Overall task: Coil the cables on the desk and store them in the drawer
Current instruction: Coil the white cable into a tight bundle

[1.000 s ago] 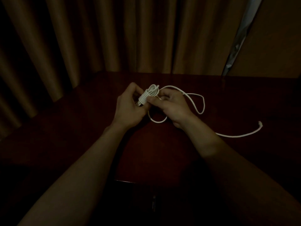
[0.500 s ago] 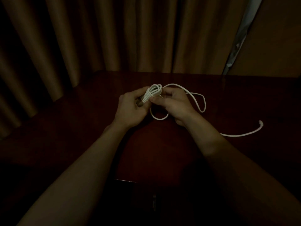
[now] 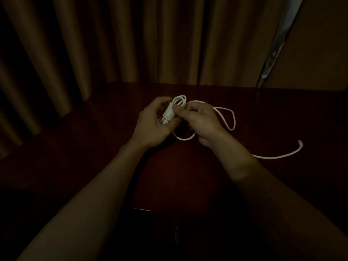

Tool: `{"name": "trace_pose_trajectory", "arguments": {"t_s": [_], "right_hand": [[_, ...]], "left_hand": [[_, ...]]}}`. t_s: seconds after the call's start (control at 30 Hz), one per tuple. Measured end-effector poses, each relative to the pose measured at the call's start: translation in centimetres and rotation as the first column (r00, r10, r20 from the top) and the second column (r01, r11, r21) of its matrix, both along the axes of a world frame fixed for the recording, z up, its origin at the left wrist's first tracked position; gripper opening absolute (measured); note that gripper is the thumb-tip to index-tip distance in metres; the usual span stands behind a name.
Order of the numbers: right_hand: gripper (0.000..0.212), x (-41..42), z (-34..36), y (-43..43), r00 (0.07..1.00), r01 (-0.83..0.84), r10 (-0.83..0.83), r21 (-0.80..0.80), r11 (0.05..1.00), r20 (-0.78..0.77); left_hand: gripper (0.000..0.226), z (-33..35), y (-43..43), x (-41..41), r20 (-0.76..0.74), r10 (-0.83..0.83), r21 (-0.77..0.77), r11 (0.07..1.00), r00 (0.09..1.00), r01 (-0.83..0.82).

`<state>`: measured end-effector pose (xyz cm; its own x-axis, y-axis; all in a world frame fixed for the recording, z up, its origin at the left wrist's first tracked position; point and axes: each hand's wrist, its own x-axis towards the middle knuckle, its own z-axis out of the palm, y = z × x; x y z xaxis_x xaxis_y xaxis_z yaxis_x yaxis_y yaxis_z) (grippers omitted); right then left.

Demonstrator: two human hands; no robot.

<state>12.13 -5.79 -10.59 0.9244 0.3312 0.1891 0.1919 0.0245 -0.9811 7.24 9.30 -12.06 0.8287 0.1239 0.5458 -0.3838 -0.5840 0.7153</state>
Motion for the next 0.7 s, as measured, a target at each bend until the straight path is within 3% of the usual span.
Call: {"name": "trace_pose_trajectory", "arguments": {"t_s": [0.1,0.17,0.5,0.7], "right_hand": [[0.040,0.2,0.2,-0.7,0.998,-0.056,0.056,-0.026,0.998,0.013],[0.030,0.1,0.5,-1.2,0.998,-0.058,0.059,-0.045,0.997,0.004],[0.012,-0.4,0.9,-0.6,0.993,-0.055,0.043,-0.107,0.993,-0.111],[0.026,-0.7,0.5,-0.2,0.981,-0.093,0.108,0.098,0.991,-0.159]], "left_hand": [[0.044,0.3,-0.2,-0.1,-0.071,-0.213,-0.110,0.973,0.974,0.204],[0.037,0.5,-0.4,-0.2,-0.058,-0.260,-0.141,0.958,0.964,0.250],[0.038,-0.1,0.2,0.0,0.091,0.050,0.155,0.986,0.995,-0.064],[0.033,-0.2,-0.2,-0.2,0.132,0.141,0.154,0.975,0.981,-0.161]]}}
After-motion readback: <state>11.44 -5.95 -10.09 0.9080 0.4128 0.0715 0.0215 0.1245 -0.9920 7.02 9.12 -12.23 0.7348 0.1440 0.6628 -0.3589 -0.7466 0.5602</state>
